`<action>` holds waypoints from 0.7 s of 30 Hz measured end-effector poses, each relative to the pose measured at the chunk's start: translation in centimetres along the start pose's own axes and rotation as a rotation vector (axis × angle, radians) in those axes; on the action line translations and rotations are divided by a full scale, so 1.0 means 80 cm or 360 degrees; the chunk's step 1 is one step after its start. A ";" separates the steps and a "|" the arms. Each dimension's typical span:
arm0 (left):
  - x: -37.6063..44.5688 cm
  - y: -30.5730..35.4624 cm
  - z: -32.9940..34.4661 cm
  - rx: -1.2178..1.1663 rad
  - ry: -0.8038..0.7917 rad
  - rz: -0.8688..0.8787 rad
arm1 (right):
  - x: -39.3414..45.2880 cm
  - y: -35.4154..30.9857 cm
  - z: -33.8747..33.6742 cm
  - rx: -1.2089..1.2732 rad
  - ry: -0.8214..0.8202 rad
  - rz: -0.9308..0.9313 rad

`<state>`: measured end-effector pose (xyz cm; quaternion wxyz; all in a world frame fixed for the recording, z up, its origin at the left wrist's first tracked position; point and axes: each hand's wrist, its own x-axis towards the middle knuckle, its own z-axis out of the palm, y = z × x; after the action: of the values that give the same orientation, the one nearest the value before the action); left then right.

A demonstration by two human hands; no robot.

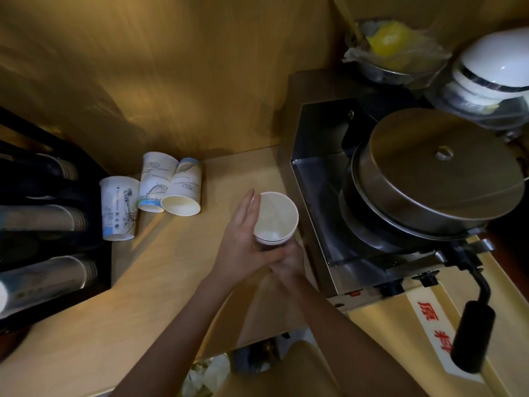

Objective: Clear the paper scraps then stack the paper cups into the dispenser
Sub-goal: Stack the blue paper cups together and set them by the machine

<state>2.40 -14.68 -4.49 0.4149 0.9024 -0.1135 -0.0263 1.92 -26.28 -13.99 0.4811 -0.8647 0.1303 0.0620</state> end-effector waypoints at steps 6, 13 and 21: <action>0.014 -0.002 0.008 0.0043 -0.0030 0.0003 | 0.011 -0.013 -0.001 -0.0006 0.0089 0.0071; 0.045 0.001 0.027 -0.0005 0.0043 -0.0039 | 0.029 -0.019 0.003 0.0172 0.0331 0.0246; 0.052 0.006 0.034 -0.0073 0.0129 -0.0053 | 0.016 -0.014 -0.016 0.0089 0.0204 0.0177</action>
<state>6.03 -17.91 -5.70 0.4393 0.8947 -0.0810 0.0009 3.46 -26.98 -12.71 0.4917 -0.8445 0.2103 0.0294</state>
